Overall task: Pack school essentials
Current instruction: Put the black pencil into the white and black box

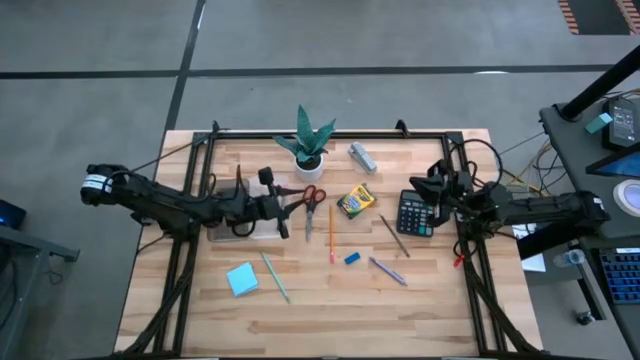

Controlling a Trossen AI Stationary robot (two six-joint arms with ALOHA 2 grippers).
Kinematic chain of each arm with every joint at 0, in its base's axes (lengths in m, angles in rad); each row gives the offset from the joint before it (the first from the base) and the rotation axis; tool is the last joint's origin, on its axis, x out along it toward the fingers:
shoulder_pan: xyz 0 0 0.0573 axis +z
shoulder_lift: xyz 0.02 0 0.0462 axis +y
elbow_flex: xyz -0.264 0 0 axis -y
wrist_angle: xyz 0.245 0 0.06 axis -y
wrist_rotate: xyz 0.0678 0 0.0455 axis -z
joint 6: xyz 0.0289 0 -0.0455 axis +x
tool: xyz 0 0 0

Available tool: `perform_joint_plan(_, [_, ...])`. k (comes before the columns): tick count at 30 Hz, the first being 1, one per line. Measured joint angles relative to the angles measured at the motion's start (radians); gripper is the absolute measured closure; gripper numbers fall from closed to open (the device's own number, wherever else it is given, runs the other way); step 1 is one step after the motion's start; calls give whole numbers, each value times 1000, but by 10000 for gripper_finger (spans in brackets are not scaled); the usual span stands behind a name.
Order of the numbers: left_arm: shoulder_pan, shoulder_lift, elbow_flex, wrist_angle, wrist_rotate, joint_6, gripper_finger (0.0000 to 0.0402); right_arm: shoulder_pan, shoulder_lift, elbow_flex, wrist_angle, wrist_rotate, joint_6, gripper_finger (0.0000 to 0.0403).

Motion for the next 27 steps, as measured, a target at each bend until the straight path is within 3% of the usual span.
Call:
perform_joint_plan(8, [0,-32,-12,56,-77,66,322,0,207,176,-92,40,-21,394])
perform_joint_plan(17, [-2,-132,-59,-45,-76,32,322,0,417,490,-675,155,124,394])
perform_joint_plan(27, [-2,-201,-101,-47,-76,33,322,0,654,747,-1211,155,351,394])
